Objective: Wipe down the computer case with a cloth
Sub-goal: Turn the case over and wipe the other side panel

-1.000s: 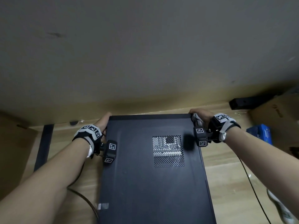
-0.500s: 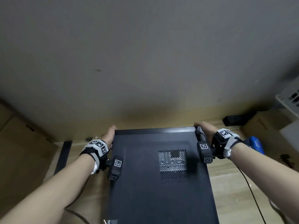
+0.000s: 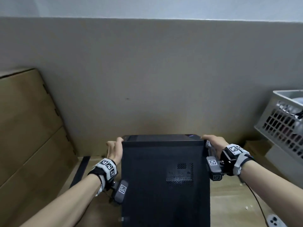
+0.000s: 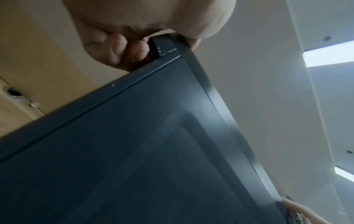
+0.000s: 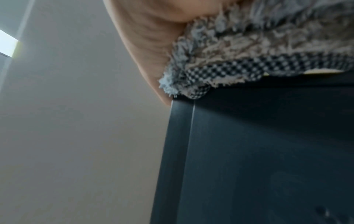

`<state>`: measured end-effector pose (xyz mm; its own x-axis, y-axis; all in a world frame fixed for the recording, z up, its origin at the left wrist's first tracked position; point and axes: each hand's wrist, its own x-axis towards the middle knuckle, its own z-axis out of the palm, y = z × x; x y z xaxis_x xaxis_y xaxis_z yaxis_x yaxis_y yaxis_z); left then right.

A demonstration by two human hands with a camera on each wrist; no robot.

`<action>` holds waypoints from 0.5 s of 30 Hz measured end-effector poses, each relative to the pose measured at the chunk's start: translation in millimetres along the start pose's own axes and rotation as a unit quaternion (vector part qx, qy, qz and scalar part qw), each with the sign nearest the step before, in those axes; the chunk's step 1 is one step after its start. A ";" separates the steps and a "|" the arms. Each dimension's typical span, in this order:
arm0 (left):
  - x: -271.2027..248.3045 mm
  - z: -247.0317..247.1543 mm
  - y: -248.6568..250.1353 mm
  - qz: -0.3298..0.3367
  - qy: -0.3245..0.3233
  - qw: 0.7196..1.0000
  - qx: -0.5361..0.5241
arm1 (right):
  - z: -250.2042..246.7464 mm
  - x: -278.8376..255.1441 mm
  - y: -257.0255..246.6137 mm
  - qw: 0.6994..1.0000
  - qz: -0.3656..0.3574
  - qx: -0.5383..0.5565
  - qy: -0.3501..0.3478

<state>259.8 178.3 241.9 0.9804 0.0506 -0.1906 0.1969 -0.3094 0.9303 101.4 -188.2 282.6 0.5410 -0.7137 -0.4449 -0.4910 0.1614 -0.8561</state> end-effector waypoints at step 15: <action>-67.0 13.2 -17.0 0.042 0.011 0.998 0.050 | -43.4 -16.3 36.3 0.995 -0.087 -0.004 -0.042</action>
<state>190.6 167.6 234.7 0.9936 0.0405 -0.1053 0.1127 -0.4056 0.9071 45.1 -200.3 270.2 0.6736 -0.6707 -0.3105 -0.3895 0.0348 -0.9204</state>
